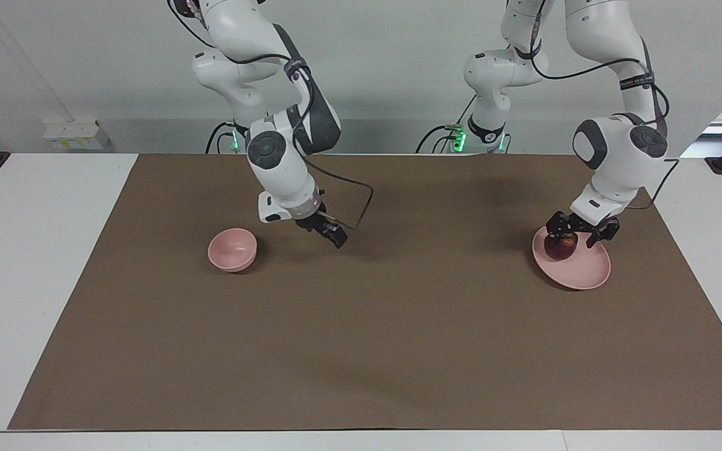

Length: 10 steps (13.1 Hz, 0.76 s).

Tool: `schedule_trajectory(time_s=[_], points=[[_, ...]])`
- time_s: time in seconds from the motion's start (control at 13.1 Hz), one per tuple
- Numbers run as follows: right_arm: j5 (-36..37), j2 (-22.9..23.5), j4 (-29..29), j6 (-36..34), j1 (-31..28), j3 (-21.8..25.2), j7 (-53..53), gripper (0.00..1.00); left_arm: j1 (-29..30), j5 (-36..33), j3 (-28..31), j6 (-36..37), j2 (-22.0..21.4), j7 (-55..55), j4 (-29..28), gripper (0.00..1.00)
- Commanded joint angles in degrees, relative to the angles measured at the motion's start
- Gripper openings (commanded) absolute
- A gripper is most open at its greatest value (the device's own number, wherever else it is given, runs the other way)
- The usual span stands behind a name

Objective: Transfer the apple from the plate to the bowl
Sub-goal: 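Reach the left gripper down to the apple on the pink plate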

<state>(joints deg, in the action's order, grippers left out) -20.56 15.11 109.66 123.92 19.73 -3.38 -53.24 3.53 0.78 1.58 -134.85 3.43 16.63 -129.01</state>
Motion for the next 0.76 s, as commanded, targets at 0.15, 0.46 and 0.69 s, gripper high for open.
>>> schedule_trajectory(time_s=[0.15, 0.46, 0.69], points=[[-7.7, 1.9, -0.6, 3.9, 1.6, 0.0, -5.3, 1.0, -0.3, 0.3, 0.3, -1.8, -0.9, -1.2, -1.5, 0.54], [-15.7, 2.3, -1.1, 4.1, 1.5, 0.0, -5.6, 1.0, -1.2, 0.3, 0.2, -0.7, -1.2, -1.5, 0.2, 0.0], [-18.0, 2.3, -1.7, 3.8, 1.5, 0.0, -5.4, 1.0, -2.0, 1.1, -0.5, 5.1, -2.7, -1.8, 3.5, 0.0]])
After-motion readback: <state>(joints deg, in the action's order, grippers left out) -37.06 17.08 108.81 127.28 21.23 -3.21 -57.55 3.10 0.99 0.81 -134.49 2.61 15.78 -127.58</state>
